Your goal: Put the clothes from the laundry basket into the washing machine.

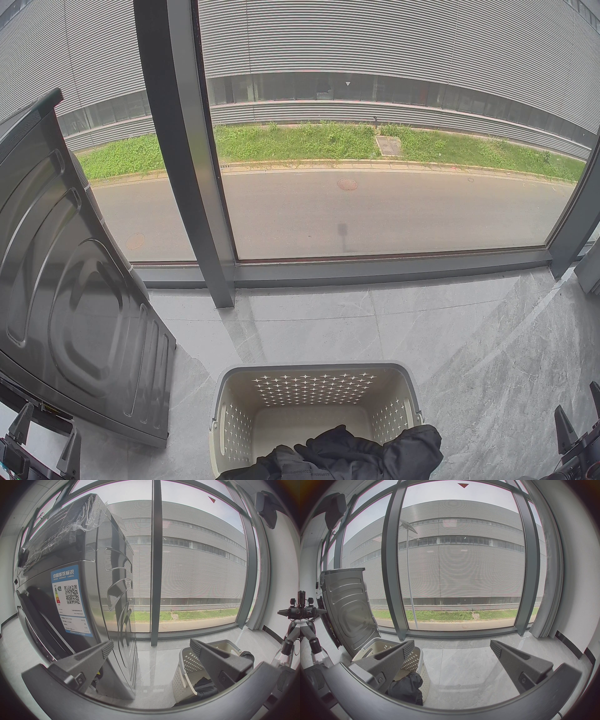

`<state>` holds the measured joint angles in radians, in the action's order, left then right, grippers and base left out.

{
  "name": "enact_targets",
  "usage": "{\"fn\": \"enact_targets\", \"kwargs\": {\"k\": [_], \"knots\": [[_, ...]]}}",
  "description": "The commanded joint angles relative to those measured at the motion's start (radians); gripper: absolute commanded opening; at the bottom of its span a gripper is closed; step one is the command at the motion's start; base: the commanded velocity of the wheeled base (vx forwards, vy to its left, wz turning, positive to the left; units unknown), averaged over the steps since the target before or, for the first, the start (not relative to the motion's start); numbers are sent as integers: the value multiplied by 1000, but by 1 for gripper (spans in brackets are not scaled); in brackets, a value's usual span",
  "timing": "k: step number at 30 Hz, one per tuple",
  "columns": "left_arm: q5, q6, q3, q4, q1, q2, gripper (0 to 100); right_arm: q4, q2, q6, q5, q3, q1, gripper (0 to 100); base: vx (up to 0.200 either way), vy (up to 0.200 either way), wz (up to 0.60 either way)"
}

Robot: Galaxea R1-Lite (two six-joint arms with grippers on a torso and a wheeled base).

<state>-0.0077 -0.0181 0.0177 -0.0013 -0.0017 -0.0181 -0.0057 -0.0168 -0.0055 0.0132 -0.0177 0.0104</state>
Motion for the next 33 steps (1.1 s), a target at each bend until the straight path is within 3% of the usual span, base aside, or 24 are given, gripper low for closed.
{"fn": "enact_targets", "kwargs": {"k": [1, 33], "knots": [[-2, 0, -18, 0, 0, 18, 100, 0, 9, -1, 1, 18, 0, 100, 0, 0, 0], [-2, 1, -18, 0, -1, 18, 100, 0, 9, -1, 1, 18, 0, 100, 0, 0, 0]]}}
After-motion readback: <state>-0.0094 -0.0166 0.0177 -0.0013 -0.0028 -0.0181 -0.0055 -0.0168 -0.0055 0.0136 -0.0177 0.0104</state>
